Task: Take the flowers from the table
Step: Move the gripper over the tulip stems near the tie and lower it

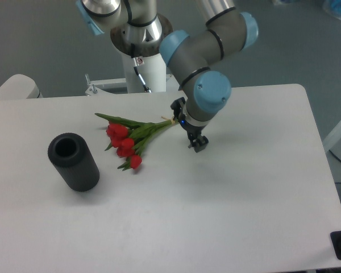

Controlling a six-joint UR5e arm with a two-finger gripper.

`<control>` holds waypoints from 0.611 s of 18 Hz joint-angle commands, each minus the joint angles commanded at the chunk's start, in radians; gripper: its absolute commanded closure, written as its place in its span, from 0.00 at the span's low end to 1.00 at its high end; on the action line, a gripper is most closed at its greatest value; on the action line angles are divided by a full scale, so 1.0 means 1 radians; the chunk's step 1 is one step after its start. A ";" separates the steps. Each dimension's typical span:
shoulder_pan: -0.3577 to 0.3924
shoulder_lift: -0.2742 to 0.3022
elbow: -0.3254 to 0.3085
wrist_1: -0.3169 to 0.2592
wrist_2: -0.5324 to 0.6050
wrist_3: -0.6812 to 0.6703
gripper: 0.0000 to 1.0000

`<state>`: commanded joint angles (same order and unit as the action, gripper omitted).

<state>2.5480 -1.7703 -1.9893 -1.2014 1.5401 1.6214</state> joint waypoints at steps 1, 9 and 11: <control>0.000 0.005 -0.028 0.026 -0.005 0.000 0.00; -0.015 0.018 -0.128 0.121 -0.066 -0.060 0.00; -0.028 0.017 -0.152 0.161 -0.078 -0.061 0.00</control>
<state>2.5204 -1.7533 -2.1413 -1.0403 1.4620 1.5601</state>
